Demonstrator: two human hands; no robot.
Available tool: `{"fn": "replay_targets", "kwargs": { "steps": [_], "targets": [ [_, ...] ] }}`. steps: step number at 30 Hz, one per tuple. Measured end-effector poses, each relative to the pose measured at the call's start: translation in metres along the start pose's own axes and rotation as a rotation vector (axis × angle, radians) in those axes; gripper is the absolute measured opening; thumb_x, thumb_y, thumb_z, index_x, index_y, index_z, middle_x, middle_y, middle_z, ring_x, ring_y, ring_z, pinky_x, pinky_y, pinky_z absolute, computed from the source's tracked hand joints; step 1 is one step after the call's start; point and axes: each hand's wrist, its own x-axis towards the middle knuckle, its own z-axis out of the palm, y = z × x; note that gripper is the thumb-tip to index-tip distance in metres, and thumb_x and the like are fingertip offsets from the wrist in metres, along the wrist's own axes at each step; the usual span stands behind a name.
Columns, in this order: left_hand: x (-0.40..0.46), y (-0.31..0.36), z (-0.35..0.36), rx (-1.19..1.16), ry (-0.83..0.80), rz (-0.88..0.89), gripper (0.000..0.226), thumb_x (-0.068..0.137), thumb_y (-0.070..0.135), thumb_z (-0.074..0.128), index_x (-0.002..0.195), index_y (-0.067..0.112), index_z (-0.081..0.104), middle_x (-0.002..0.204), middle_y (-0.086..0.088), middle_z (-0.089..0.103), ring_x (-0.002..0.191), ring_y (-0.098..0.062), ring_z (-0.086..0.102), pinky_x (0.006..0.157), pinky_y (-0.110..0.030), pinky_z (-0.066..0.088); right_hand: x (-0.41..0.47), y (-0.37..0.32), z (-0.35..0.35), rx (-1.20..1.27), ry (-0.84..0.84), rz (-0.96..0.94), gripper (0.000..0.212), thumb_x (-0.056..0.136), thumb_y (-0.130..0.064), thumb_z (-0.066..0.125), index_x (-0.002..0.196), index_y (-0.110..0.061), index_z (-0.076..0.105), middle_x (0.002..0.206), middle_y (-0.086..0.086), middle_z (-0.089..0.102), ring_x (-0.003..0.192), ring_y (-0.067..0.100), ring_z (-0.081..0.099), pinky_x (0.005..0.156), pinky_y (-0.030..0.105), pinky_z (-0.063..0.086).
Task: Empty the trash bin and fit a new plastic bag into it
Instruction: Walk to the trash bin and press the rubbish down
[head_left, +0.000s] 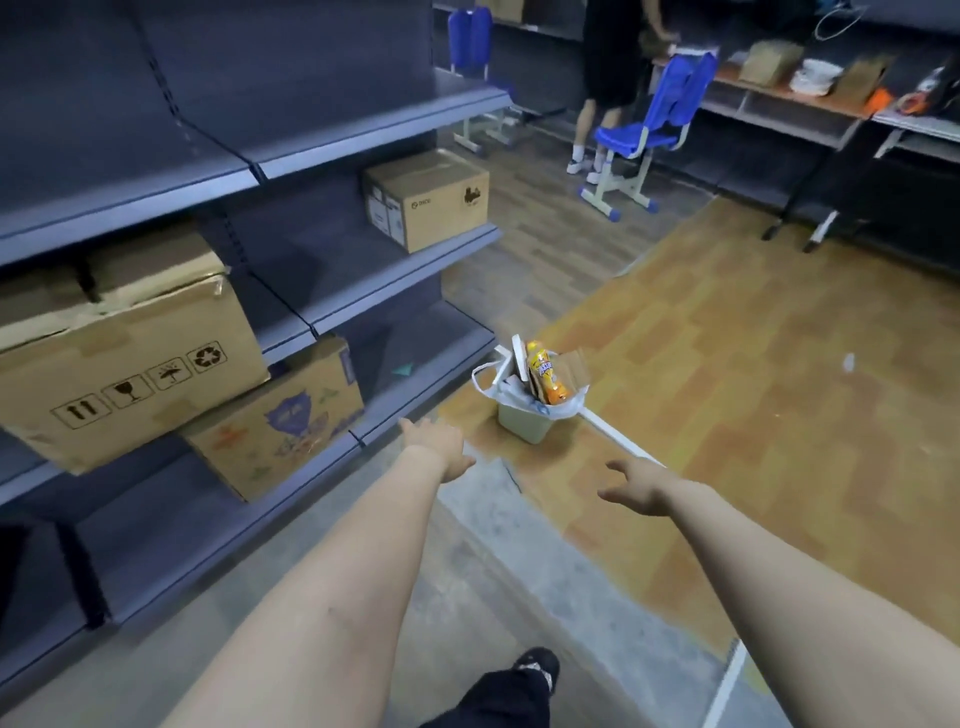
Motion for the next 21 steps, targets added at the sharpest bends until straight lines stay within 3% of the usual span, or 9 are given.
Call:
{"fn": "replay_targets", "kwargs": {
  "steps": [21],
  "targets": [
    [0.196, 0.146, -0.093, -0.223, -0.092, -0.282, 0.056, 0.096, 0.051, 0.035, 0.138, 0.015, 0.042, 0.146, -0.009, 0.041, 0.133, -0.030, 0.038, 0.111, -0.049, 0.026, 0.251, 0.136, -0.193, -0.274, -0.124, -0.211, 0.061, 0.094, -0.036, 0.049, 0.146, -0.013, 0.027, 0.151, 0.007, 0.035, 0.136, 0.025, 0.038, 0.109, 0.033, 0.035]
  ]
}}
